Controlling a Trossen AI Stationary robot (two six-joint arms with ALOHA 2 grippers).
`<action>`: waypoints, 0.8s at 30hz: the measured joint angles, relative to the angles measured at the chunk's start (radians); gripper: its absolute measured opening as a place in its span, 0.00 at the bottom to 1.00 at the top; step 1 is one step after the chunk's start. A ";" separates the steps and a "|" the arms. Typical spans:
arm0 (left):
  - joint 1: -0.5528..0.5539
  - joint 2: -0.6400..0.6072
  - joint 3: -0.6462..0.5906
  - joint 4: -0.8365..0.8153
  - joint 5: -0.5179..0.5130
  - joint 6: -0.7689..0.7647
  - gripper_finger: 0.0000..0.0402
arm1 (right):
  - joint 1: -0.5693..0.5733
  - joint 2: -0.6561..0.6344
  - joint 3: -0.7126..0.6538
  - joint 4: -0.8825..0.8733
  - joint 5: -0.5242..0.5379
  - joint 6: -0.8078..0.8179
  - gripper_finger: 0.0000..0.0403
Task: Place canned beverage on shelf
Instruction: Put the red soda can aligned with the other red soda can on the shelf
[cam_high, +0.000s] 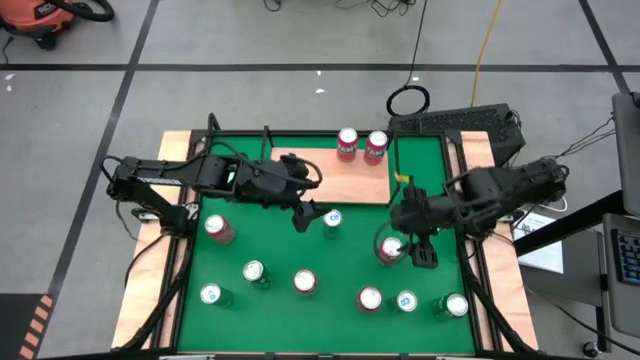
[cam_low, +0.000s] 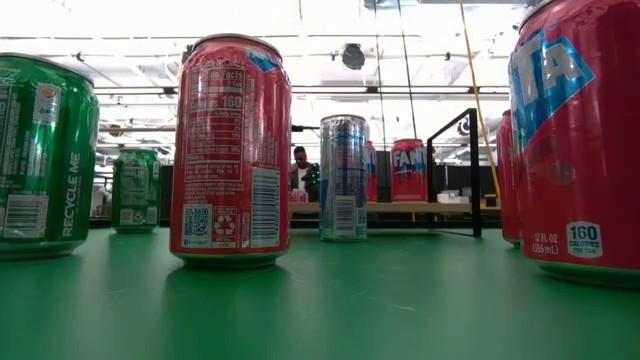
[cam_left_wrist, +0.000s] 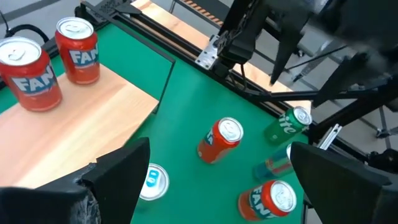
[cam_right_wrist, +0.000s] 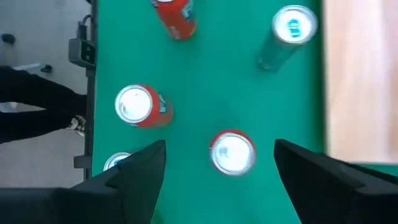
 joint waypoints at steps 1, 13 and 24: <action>-0.014 0.000 0.000 0.000 -0.018 -0.007 0.97 | 0.010 -0.029 -0.063 0.047 0.000 0.002 0.72; -0.089 0.000 0.000 -0.001 -0.158 -0.057 0.97 | 0.002 -0.202 -0.560 0.361 -0.050 -0.010 0.87; -0.061 0.000 0.000 -0.005 -0.165 -0.050 0.97 | -0.044 -0.202 -0.717 0.526 -0.047 -0.039 0.95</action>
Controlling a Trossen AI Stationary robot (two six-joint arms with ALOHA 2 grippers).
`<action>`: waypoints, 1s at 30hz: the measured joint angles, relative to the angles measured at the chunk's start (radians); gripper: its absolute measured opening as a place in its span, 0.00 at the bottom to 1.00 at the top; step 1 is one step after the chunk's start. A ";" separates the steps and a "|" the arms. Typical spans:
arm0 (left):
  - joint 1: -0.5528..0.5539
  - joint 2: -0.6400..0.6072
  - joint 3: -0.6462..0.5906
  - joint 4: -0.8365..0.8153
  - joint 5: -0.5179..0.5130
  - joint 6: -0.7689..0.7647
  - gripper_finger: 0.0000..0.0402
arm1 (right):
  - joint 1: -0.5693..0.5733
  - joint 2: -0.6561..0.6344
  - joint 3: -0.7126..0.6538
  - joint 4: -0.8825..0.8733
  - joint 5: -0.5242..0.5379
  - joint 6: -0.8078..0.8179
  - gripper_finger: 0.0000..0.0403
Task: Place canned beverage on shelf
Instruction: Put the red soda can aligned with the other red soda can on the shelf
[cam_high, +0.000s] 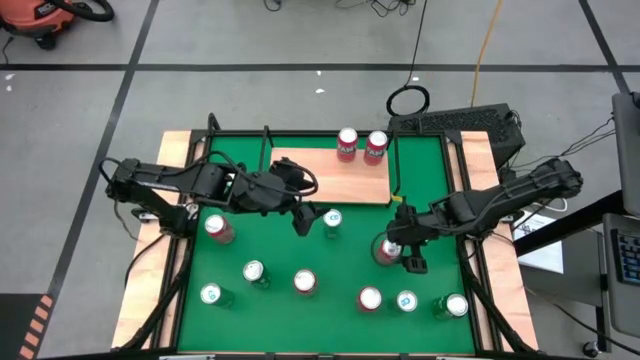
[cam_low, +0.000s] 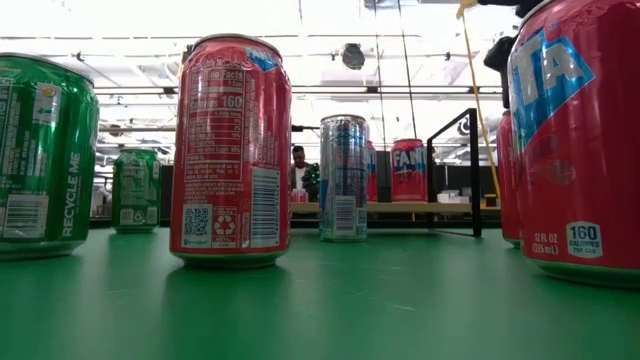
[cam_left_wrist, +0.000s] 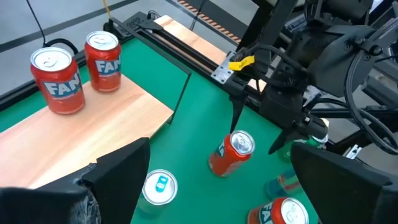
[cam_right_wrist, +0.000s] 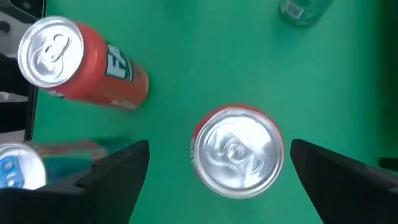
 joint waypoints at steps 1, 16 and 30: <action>0.003 0.000 0.000 -0.003 -0.001 0.001 0.97 | -0.005 0.004 -0.005 0.004 0.011 -0.009 0.95; 0.015 0.001 0.000 -0.050 -0.024 0.048 0.97 | -0.077 0.124 -0.069 0.062 -0.066 -0.101 0.91; 0.087 0.001 0.000 -0.048 -0.025 0.093 0.97 | -0.136 0.162 0.070 -0.030 -0.143 -0.068 0.75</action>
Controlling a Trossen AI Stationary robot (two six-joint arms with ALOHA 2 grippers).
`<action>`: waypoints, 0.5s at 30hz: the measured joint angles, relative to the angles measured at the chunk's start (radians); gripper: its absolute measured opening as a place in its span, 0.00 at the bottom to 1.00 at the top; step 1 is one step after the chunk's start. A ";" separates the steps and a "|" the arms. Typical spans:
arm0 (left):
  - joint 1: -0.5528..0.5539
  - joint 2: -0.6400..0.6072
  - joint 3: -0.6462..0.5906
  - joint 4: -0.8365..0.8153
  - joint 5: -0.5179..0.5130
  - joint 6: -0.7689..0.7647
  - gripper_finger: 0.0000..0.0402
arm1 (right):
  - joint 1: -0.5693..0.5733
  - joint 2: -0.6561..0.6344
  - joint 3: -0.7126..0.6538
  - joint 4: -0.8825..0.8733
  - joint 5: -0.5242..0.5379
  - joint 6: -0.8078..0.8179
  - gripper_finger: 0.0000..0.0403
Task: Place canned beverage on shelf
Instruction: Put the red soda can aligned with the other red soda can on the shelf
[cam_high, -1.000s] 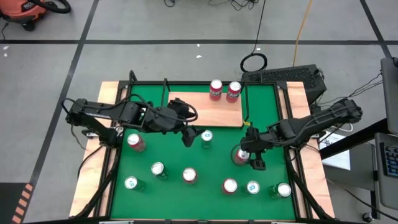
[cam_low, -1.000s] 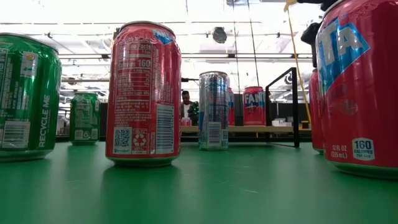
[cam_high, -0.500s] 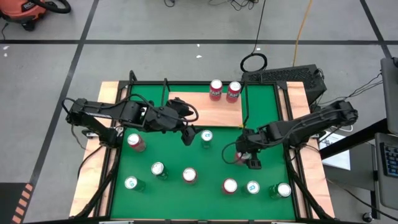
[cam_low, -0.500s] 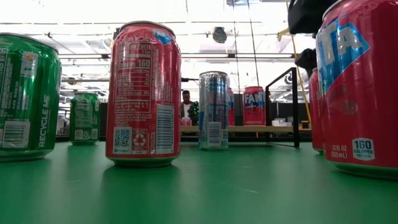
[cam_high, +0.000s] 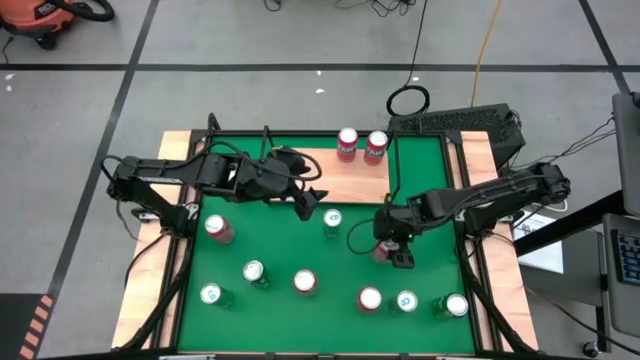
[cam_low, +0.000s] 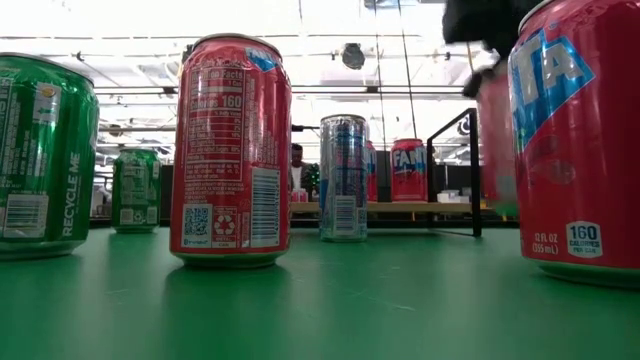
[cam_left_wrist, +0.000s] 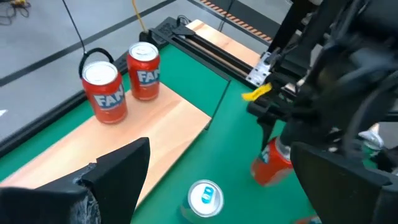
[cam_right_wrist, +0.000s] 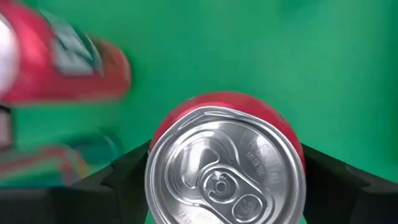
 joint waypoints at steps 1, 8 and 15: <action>0.006 0.004 0.000 0.002 0.000 0.007 0.97 | -0.006 0.000 0.031 -0.017 0.001 0.008 0.77; 0.017 0.008 -0.001 0.017 0.001 0.087 0.97 | -0.072 0.000 0.305 -0.137 0.001 0.093 0.76; 0.008 0.003 -0.001 0.121 0.047 0.247 0.97 | -0.167 -0.002 0.496 -0.143 0.000 0.275 0.75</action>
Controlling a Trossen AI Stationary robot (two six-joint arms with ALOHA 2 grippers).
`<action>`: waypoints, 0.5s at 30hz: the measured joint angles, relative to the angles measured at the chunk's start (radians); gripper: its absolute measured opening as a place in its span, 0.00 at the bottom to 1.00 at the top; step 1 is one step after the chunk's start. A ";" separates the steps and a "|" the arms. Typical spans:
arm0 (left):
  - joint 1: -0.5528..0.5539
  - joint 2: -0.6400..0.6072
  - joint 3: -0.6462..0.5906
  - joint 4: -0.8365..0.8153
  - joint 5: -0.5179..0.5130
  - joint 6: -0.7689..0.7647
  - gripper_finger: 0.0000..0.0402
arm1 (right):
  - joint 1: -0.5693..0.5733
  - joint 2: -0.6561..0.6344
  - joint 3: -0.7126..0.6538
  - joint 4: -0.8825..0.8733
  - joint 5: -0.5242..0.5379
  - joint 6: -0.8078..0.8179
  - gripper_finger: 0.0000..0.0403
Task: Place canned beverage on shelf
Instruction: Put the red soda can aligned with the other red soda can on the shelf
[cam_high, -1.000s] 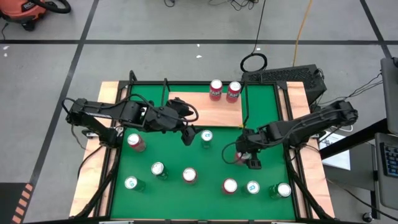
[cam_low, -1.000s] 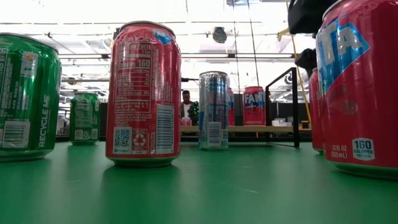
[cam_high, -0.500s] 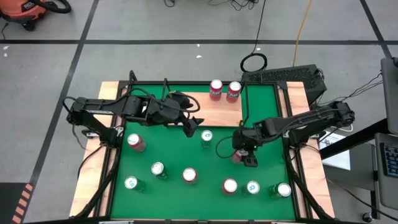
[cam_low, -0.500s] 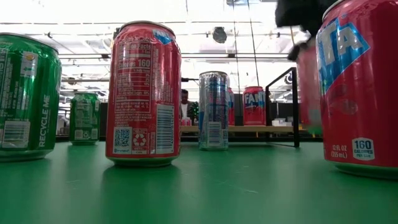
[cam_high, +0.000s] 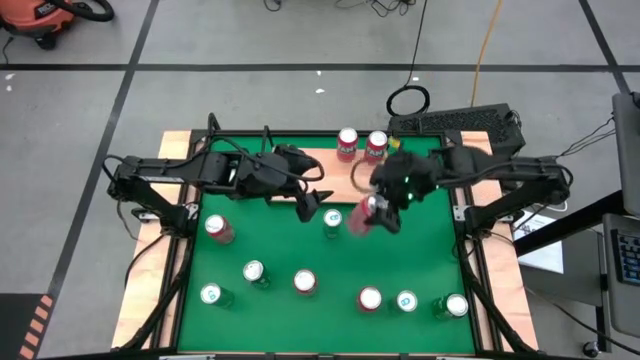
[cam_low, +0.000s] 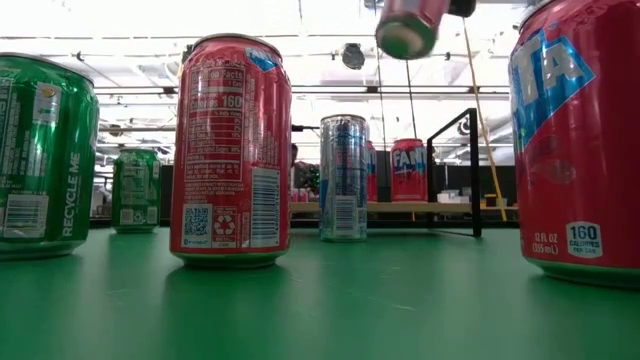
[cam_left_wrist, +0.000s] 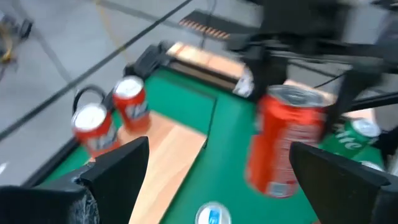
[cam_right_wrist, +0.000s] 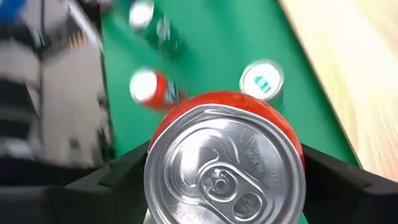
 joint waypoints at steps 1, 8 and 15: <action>0.000 0.000 0.000 0.024 0.012 0.022 0.97 | -0.016 0.000 0.016 0.000 0.000 0.037 0.75; -0.001 0.000 0.000 0.065 0.083 0.090 0.97 | -0.102 0.000 0.084 0.036 0.001 0.189 0.75; 0.006 0.002 0.000 0.035 0.123 0.098 0.97 | -0.157 0.000 0.091 0.194 0.004 0.286 0.76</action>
